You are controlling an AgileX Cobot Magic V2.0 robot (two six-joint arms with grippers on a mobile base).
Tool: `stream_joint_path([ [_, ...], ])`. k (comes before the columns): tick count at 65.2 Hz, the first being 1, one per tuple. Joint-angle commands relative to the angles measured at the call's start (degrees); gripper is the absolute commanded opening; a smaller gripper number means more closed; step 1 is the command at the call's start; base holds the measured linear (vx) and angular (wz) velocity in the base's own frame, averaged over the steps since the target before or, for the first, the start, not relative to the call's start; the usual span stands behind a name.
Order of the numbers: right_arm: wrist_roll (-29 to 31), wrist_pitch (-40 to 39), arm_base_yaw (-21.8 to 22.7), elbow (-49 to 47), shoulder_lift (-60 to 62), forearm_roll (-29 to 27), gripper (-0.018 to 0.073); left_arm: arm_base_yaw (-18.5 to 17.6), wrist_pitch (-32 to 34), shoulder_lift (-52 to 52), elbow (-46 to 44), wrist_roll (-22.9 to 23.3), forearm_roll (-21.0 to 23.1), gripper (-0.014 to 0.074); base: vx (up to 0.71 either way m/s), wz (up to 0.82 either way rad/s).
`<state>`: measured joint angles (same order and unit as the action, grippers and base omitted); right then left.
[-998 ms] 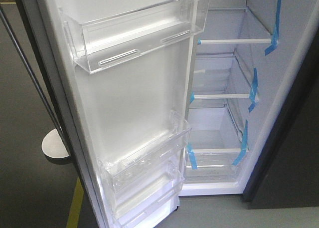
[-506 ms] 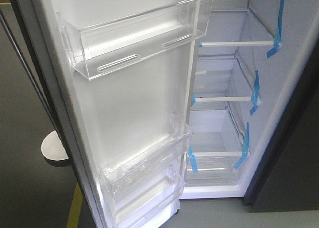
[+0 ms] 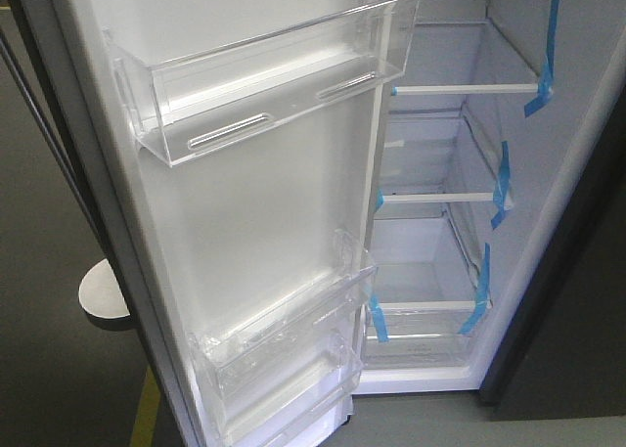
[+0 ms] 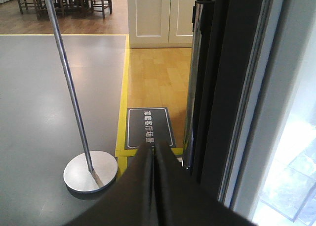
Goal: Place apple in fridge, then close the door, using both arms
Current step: 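Drive up to the door bins with the apple in the right gripper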
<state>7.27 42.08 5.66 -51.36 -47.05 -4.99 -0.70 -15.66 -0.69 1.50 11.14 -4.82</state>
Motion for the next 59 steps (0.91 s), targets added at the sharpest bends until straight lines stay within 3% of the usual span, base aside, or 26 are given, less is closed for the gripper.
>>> stream_joint_path([
  [1,0.2,-4.6,-0.1,-1.7,0.2,-0.1,0.0215,-0.1,4.2,-0.8,1.2,0.2,0.3,-0.0006,0.01,0.0],
  [59,0.2,-4.6,-0.1,-1.7,0.2,-0.1,0.0215,-0.1,4.2,-0.8,1.2,0.2,0.3,-0.0006,0.0,0.0],
])
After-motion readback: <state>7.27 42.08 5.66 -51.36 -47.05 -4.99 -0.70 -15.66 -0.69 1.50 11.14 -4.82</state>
